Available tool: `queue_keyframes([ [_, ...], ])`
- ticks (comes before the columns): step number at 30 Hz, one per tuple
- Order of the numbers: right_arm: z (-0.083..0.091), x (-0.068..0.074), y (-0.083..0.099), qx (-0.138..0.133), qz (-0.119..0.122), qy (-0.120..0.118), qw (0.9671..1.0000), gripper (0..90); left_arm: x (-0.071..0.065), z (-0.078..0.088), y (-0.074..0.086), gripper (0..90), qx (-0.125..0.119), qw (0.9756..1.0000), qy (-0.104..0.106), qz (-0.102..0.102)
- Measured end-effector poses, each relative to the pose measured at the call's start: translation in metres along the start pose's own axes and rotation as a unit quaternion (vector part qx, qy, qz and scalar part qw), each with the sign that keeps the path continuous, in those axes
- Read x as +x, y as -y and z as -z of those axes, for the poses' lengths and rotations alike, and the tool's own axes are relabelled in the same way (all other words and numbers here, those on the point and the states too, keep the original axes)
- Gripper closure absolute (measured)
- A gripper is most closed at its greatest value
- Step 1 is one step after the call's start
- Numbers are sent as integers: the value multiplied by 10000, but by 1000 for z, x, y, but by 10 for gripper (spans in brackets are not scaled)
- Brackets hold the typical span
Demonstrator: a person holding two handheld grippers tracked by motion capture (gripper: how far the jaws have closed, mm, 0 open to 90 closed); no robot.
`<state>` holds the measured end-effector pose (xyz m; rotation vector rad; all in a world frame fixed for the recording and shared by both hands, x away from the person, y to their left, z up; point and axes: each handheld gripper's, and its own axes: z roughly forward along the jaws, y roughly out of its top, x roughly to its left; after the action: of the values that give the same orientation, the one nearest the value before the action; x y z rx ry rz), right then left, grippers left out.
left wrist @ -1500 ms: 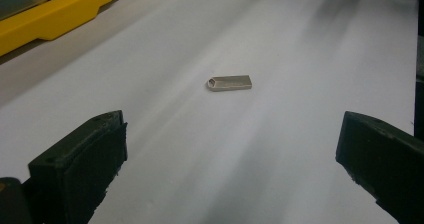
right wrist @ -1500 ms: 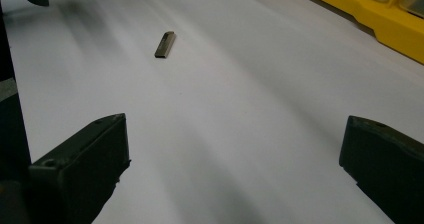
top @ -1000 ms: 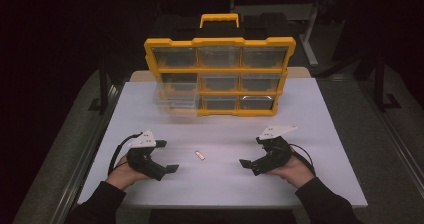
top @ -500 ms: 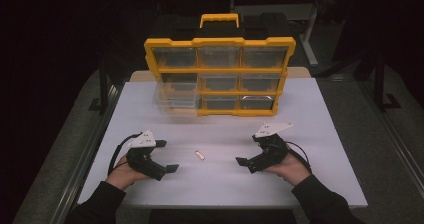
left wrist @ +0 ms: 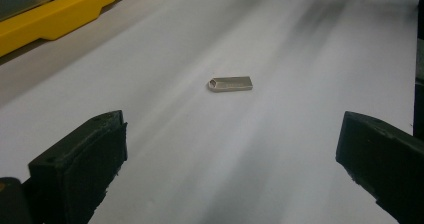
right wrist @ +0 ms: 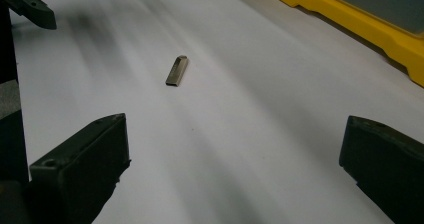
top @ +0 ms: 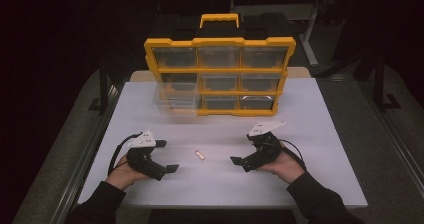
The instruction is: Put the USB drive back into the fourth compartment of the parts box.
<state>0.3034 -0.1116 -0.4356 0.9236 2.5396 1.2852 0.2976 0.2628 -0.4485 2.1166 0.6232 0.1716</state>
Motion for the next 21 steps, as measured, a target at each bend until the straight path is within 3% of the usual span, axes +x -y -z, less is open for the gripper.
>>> queue_keyframes([
  [21,-11,1,-11,40,64,-73,9999,0,0,0,0,0,15,10000,12,-1],
])
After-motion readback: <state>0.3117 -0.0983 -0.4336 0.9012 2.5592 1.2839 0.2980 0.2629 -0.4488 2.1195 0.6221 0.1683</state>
